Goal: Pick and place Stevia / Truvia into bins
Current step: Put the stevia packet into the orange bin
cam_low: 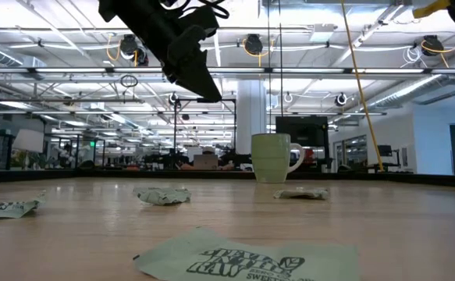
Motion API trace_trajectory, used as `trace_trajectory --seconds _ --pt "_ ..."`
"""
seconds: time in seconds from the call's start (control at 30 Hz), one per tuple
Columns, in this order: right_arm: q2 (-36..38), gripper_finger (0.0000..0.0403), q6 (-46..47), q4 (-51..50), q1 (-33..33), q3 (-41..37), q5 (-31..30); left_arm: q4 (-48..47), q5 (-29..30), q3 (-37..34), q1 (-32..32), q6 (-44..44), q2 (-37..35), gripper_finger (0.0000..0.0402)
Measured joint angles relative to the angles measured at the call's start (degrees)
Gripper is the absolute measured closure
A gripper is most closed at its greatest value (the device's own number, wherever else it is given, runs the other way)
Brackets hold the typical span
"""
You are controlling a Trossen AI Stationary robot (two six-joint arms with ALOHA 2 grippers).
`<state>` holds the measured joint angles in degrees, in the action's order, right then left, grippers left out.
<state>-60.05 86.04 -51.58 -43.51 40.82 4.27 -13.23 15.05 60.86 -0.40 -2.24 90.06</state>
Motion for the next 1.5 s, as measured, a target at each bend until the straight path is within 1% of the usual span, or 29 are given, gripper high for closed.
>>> trace_trajectory --seconds 0.23,0.37,0.43,0.6,0.67,0.77,0.83,0.9,1.0,1.1,1.2,1.27,1.33,1.4,1.5 --pt "-0.3 0.0342 -1.7 -0.2 0.0 0.0 0.0 0.0 0.0 0.0 0.0 -0.1 0.0 0.0334" --pt "-0.3 0.0329 -4.4 0.0 0.0 0.0 -0.2 0.0 0.0 0.0 0.0 -0.2 0.0 0.0334" --pt "-0.3 0.0326 -6.6 0.6 0.0 0.0 -2.6 -0.2 0.0 0.0 0.0 -0.2 0.0 0.0334" --pt "0.6 0.0326 -11.5 5.2 0.0 0.0 -13.2 -0.3 -0.1 0.0 0.0 -0.2 0.0 0.0334" --pt "1.1 0.0326 -12.3 8.2 0.0 0.0 -14.8 -0.7 -0.7 0.0 -0.1 -0.2 0.0 0.0334" --pt "1.2 0.0328 -15.1 12.9 0.0 0.0 -17.6 -3.6 -3.2 0.0 -0.2 -0.4 0.0 0.0334" --pt "1.2 0.0330 -20.2 15.6 0.0 0.0 -20.5 -7.1 -5.0 0.0 -0.6 -1.0 0.0 0.0334" --pt "1.2 0.0330 -26.5 17.9 0.3 0.0 -25.1 -10.8 -6.8 -0.1 -1.3 -1.3 0.0 0.0334" --pt "1.2 0.0328 -37.0 21.1 1.1 0.0 -35.0 -11.8 -9.1 -1.6 -2.7 -1.2 0.4 0.0334" --pt "1.2 0.0328 -50.5 24.3 2.3 0.0 -45.5 -12.0 -11.2 -3.9 -4.2 -0.7 0.5 0.0334" --pt "1.2 0.0328 -63.8 27.5 4.1 0.0 -53.3 -11.8 -11.6 -6.5 -5.6 -2.0 1.1 0.0334" --pt "1.2 0.0328 -70.0 30.0 5.5 0.0 -55.4 -12.1 -11.6 -8.1 -6.5 -4.0 1.1 0.0334" --pt "1.2 0.0328 -74.2 32.5 7.4 0.0 -55.2 -10.5 -11.4 -9.5 -7.2 -7.1 1.1 0.0334" --pt "1.1 0.0328 -76.5 34.7 9.0 0.0 -55.2 -9.1 -11.5 -11.2 -7.8 -10.1 1.1 0.0334" --pt "1.0 0.0328 -78.5 35.7 11.4 0.0 -55.2 -6.1 -11.6 -12.6 -9.1 -11.2 1.1 0.0334"
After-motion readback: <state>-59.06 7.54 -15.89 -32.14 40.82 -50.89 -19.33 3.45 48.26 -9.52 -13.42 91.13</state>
